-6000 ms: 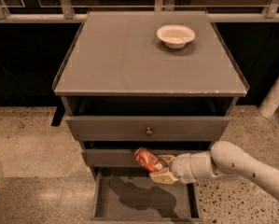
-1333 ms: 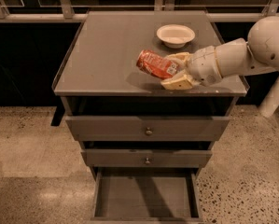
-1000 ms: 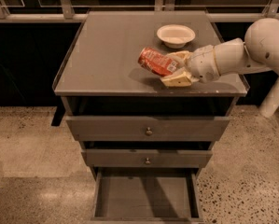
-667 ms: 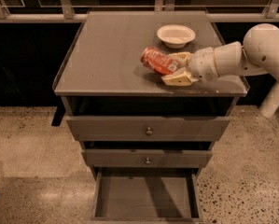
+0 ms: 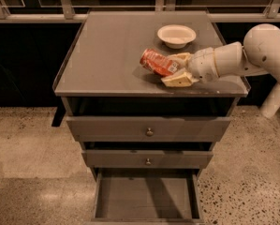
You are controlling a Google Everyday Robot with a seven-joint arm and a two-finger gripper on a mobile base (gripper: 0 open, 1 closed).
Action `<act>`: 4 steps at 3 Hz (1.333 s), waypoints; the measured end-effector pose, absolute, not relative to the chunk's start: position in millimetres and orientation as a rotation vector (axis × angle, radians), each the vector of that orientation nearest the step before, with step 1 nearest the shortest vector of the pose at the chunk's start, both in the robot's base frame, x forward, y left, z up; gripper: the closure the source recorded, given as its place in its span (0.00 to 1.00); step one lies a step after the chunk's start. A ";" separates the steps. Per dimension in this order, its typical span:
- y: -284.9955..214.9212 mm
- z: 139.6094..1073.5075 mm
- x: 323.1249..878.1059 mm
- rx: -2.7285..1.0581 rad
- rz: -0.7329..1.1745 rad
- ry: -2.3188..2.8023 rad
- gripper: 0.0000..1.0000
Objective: Pick coke can from bottom drawer and place on counter
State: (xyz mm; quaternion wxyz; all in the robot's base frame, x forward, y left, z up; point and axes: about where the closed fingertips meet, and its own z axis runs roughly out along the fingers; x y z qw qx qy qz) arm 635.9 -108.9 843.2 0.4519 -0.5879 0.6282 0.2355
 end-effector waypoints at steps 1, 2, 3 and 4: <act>-108.9 843.2 635.9 -1.452 0.582 1.552 0.35; -108.8 843.2 635.9 -1.453 0.582 1.552 0.12; -108.8 843.1 635.9 -1.453 0.582 1.552 0.00; -108.8 843.1 635.9 -1.453 0.582 1.552 0.00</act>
Offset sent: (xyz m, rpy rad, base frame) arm 0.0000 0.0000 0.0000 0.0000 0.0000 0.0000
